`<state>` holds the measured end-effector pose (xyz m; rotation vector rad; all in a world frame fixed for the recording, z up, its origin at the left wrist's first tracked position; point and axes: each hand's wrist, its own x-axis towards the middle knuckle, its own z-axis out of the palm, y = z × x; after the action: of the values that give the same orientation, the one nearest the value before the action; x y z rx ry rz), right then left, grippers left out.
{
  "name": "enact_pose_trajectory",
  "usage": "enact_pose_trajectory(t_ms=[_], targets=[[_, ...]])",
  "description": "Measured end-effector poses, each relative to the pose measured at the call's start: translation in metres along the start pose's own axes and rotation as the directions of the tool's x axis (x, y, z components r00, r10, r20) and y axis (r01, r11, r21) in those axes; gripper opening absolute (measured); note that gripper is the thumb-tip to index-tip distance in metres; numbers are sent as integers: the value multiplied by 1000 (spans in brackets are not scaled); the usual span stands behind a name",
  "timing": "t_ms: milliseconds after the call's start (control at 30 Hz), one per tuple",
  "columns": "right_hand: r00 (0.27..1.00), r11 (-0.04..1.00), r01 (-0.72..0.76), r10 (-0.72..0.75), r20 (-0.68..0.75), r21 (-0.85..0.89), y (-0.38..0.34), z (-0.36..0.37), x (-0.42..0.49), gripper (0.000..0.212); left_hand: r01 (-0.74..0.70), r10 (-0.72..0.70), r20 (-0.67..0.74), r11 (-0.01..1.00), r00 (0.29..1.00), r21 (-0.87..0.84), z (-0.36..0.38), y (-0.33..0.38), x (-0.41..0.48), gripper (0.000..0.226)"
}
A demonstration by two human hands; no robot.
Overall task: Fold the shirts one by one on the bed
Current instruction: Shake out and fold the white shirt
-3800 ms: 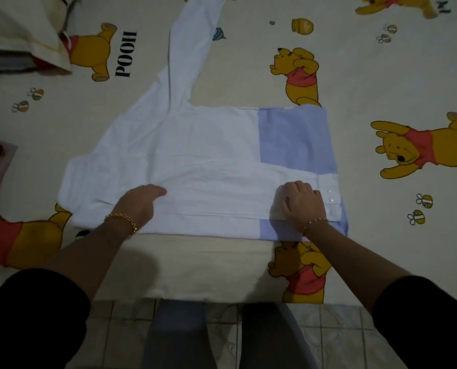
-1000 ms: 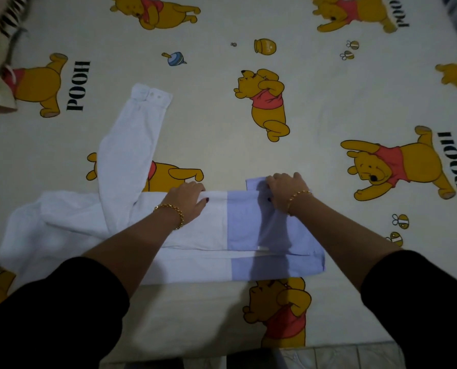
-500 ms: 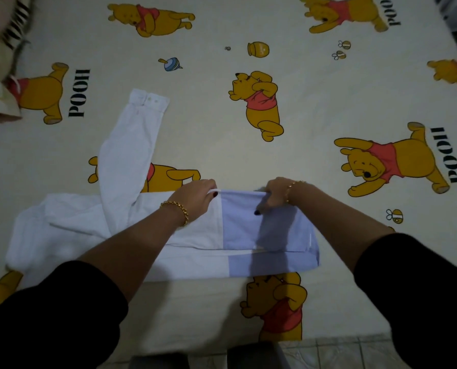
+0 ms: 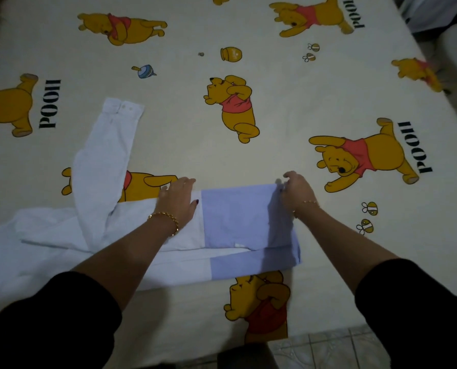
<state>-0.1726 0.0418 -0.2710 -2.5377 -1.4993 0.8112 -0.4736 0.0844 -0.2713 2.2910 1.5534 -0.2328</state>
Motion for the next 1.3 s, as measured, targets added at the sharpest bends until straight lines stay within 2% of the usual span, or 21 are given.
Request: enact_pose_trajectory(t_ms=[100, 167, 267, 333, 467, 533, 700, 833, 1000, 1133, 1233, 1300], targets=[[947, 970, 202, -228, -224, -135, -10, 31, -24, 47, -31, 33, -75, 999, 997, 35, 14, 14, -14, 54], [913, 933, 326, -353, -207, -152, -23, 55, -44, 57, -46, 53, -79, 994, 995, 95, 27, 20, -22, 56], [860, 859, 487, -503, -85, -159, -28, 97, -76, 63, -29, 36, -42, 989, 998, 142, 59, 16, -39, 63], [861, 844, 485, -506, -42, -230, -14, 116, -87, 65, 15, -9, -40, 991, 999, 132, 75, 6, -52, 62], [964, 962, 227, -244, -106, -150, -1, 114, -84, 66, 158, -153, -60, 982, 986, 105, 79, -23, -71, 61], [970, 970, 198, -214, -113, -140, -11, 110, -83, 67, 175, -165, -87, 977, 982, 124, 69, -40, -73, 60], [917, 900, 386, -399, -27, -204, -79, 103, -75, 69, 110, -80, -169, 979, 982, 171, 24, -85, -62, 58], [850, 830, 522, -525, 42, -198, -173, 114, -58, 59, 261, -227, -265, 960, 937, 100, -7, -135, -61, 52], [756, 745, 655, -643, 123, -125, -288, 125, -36, 51, 365, -353, -274, 931, 895, -6, -30, -203, -69, 47], [649, 609, 760, -722, 239, -227, -363, 138, -25, 53, 394, -424, -233, 904, 875, -165, -36, -239, -75, 44], [541, 414, 837, -729, 420, -359, -410, 153, -21, 67, 367, -439, -222, 880, 870, -302, -35, -259, -81, 41], [471, 284, 872, -708, 526, -399, -432, 158, -21, 67, 357, -454, -227, 859, 861, -366, -31, -266, -86, 39]])
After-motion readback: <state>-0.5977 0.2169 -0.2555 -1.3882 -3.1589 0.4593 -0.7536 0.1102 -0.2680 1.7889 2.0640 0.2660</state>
